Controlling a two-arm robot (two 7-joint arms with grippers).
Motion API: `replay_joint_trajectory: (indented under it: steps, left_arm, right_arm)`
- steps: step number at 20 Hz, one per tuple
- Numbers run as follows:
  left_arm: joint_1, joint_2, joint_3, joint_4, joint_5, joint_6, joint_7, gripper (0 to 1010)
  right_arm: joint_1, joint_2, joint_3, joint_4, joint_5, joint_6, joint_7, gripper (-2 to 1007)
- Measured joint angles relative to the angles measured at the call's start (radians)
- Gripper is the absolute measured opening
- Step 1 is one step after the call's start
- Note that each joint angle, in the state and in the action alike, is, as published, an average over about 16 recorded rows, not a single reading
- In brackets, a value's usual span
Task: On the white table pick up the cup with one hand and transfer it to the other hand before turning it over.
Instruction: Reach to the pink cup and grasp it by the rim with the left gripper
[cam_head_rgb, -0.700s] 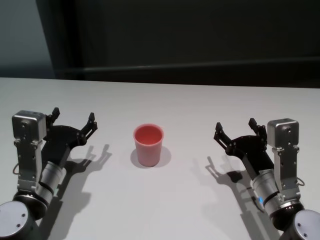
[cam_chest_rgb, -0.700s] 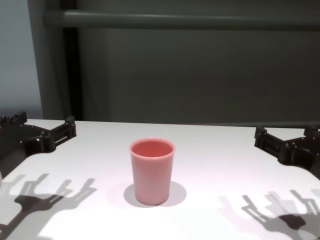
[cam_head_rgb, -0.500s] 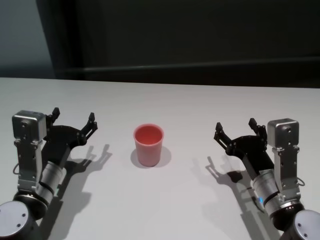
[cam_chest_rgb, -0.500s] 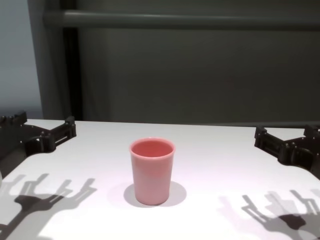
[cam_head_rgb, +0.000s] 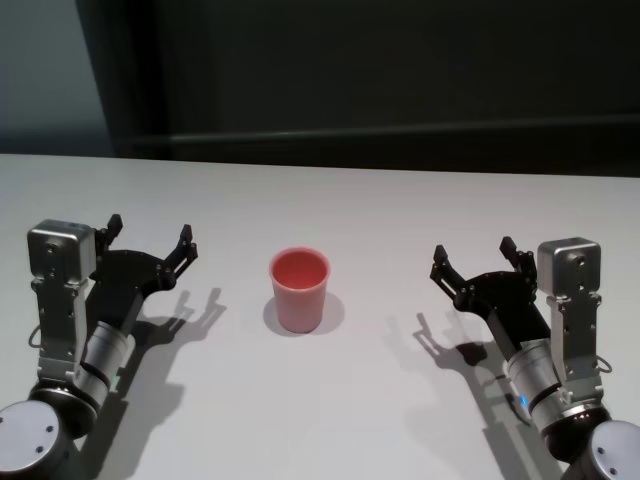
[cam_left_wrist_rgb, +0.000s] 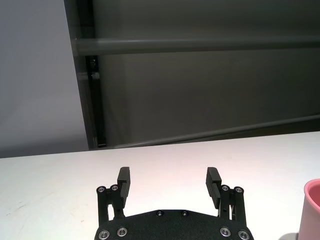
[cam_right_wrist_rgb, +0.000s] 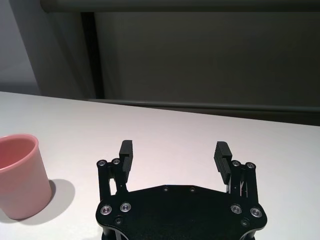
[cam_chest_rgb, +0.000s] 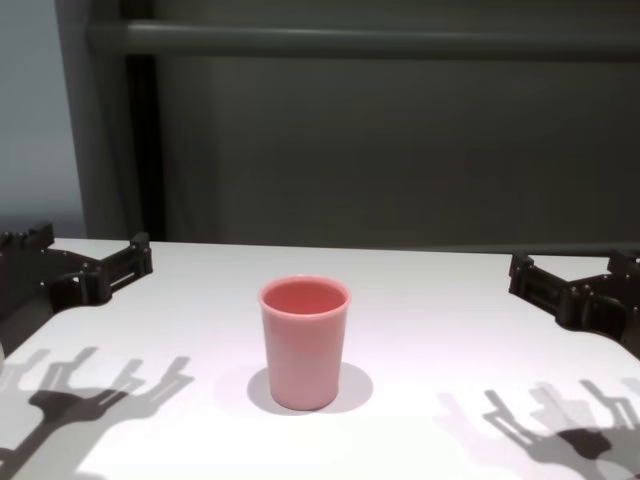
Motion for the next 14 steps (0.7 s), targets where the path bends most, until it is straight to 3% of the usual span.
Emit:
replay_joint_trajectory:
  steps: [14]
  left_arm:
    - [0.000, 0.000, 0.000, 0.000, 0.000, 0.000, 0.000, 1001]
  right_arm:
    - [0.000, 0.000, 0.000, 0.000, 0.000, 0.000, 0.000, 1000]
